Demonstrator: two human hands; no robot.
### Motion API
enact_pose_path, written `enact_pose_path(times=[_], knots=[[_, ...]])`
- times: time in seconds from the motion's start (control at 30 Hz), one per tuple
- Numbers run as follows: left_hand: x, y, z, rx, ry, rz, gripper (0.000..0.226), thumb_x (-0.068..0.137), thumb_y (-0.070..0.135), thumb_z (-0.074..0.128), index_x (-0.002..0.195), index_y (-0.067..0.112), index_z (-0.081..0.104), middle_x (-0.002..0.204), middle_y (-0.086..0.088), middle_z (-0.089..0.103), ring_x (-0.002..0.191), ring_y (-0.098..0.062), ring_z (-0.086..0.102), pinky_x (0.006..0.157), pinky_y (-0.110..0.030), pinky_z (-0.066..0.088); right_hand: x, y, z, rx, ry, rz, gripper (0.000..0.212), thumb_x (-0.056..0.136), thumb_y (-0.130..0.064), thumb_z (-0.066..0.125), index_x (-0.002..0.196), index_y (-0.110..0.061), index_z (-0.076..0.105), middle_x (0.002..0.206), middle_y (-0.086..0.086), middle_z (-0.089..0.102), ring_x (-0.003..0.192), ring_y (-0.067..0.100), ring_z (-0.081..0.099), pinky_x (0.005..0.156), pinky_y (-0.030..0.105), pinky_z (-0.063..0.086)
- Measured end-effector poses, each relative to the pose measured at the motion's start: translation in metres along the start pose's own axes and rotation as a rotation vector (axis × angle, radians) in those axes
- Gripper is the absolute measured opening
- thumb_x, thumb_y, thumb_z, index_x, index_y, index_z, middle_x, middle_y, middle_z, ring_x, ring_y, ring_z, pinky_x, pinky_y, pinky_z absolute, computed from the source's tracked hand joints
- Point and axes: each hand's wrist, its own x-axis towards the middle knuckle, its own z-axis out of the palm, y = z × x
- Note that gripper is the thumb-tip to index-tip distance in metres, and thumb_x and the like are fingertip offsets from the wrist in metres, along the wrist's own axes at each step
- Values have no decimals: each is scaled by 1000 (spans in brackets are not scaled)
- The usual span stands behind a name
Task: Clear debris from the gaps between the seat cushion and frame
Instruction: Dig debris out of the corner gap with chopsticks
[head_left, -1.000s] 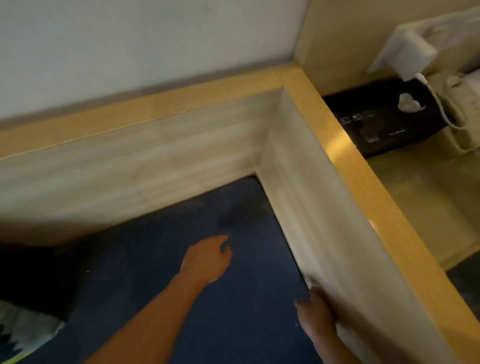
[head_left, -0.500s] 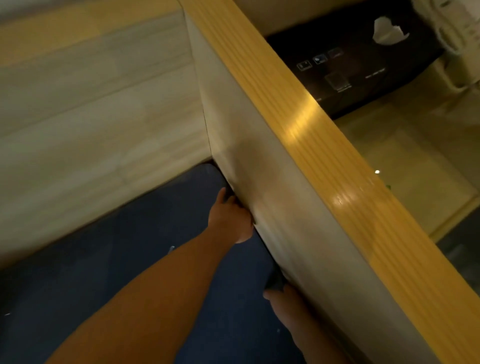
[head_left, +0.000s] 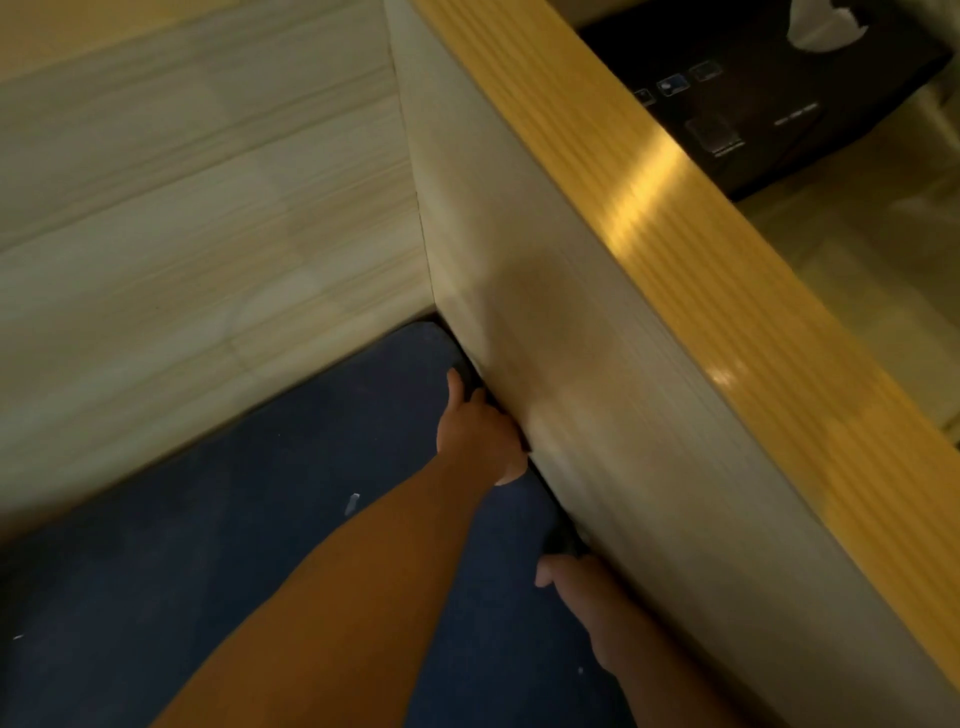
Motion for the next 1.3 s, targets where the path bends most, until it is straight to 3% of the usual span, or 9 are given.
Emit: enact_pose_path(times=[0.13, 0.37, 0.5, 0.6, 0.8, 0.93, 1.07, 1.2, 1.3], knots=[[6, -6, 8, -113, 8, 52, 47, 92, 47, 29, 115, 23, 62, 114, 0, 64, 124, -23, 44, 102, -64, -25, 5, 4, 1, 138, -42, 37, 52, 80, -20, 57, 127, -1, 49, 125, 15, 54, 114, 32, 51, 99, 38, 41], [10, -16, 21, -307, 91, 22, 55, 86, 54, 24, 110, 28, 66, 115, 8, 65, 128, -16, 39, 100, -52, -32, 5, 23, 10, 400, 46, -25, 32, 69, -29, 68, 95, -14, 56, 95, 5, 58, 81, 23, 54, 78, 35, 43], [2, -19, 21, -398, 102, 9, 43, 93, 47, 28, 102, 33, 67, 112, 8, 65, 126, -14, 43, 97, -48, -32, 6, 32, 10, 479, 105, -137, 52, 66, -25, 68, 114, -4, 63, 116, 11, 63, 110, 32, 57, 102, 48, 43], [-11, -15, 18, -588, 99, 11, 38, 93, 46, 34, 101, 36, 70, 121, 12, 62, 133, -11, 33, 96, -45, -34, 5, 34, 10, 457, 121, -187, 30, 82, -11, 61, 106, 5, 64, 126, 23, 58, 121, 37, 51, 107, 49, 36], [-35, 14, 29, -1017, 333, -77, 22, 87, 38, 57, 74, 24, 69, 114, 11, 66, 140, -5, 24, 108, -41, -26, 5, 43, 6, 411, 81, -227, 31, 88, -6, 53, 117, 5, 57, 110, 21, 63, 104, 34, 58, 98, 50, 44], [-53, 25, 36, -1225, 390, -118, 21, 88, 32, 59, 86, 13, 70, 126, 5, 63, 141, -6, 25, 115, -35, -15, 8, 53, 7, 368, 121, -277, 43, 85, -11, 56, 128, -8, 52, 118, 14, 61, 103, 30, 58, 86, 43, 48], [-82, 27, 24, -1391, 412, -78, 21, 88, 26, 63, 92, 9, 74, 107, -4, 72, 111, -13, 61, 85, 6, 29, 1, 52, 10, 362, 152, -257, 51, 89, -14, 52, 139, -13, 41, 140, 12, 47, 124, 32, 47, 89, 39, 41], [-99, 35, -5, -1344, 609, -72, 25, 87, 21, 64, 74, 0, 71, 81, -15, 71, 77, -22, 66, 72, -21, 50, -26, 54, 5, 259, 274, -352, 42, 94, -20, 46, 136, -20, 45, 143, 6, 46, 125, 28, 46, 76, 24, 40], [-119, 35, -18, -1407, 701, -77, 12, 83, 13, 68, 75, 3, 68, 75, -7, 69, 67, -3, 58, 63, -5, 41, -51, 64, 3, 200, 447, -623, 26, 92, -22, 51, 115, -32, 58, 127, 2, 61, 110, 17, 57, 81, 19, 44]])
